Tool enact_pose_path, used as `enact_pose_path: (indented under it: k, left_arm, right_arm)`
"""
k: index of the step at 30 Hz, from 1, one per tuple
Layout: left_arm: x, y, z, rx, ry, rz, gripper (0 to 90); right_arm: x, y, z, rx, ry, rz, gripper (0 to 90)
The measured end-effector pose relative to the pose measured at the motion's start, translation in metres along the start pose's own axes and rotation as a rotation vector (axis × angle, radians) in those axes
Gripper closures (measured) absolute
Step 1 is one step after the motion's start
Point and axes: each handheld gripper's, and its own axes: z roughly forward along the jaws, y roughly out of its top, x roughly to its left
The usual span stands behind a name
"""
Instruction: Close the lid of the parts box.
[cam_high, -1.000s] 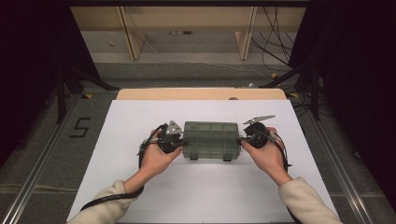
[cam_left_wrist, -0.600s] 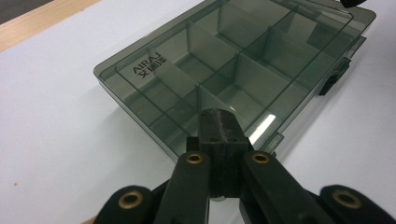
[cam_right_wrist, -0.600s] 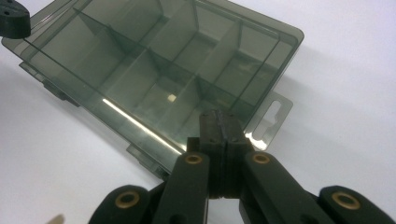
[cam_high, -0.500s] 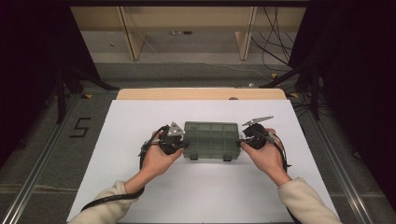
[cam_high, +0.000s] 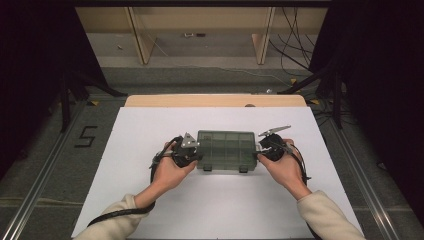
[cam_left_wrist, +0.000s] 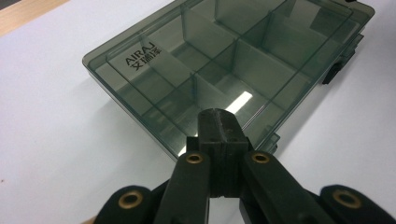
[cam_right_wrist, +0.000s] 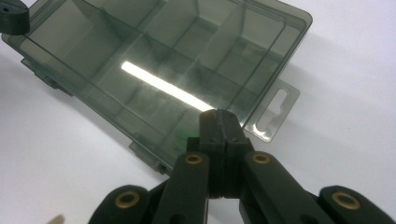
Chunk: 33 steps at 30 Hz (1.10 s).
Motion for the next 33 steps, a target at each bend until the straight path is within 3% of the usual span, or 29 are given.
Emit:
enact_pose_path:
  k: [2,15,18,23,25,26,30,33]
  left_arm:
    - [0.0,0.0,0.0,0.0,0.001,0.004,90.0]
    - [0.0,-0.002,0.001,-0.012,0.005,0.006,90.0]
    - [0.0,-0.002,0.001,-0.015,0.005,0.024,89.9]
    - [0.0,-0.003,0.001,-0.025,0.004,0.017,88.1]
    - [0.0,-0.003,0.0,-0.027,0.006,0.027,86.9]
    - [0.0,-0.003,0.0,-0.031,0.002,0.023,85.8]
    - [0.0,-0.003,-0.004,-0.054,0.012,0.01,81.8]
    - [0.0,-0.003,-0.009,-0.082,0.031,0.018,75.3]
  right_arm:
    - [-0.001,0.0,0.0,-0.002,0.002,-0.026,90.0]
    - [0.001,-0.002,-0.001,0.002,0.004,0.003,90.0]
    - [0.0,-0.003,0.001,-0.026,-0.003,-0.019,89.0]
    - [-0.001,-0.005,0.0,-0.042,0.006,-0.024,84.1]
    - [0.002,-0.007,-0.003,-0.048,0.013,0.027,81.7]
    - [0.0,-0.008,-0.002,-0.07,0.013,-0.008,80.4]
    - [-0.001,-0.012,-0.009,-0.119,0.005,-0.011,70.9]
    - [-0.001,-0.016,-0.013,-0.195,0.011,-0.029,61.6]
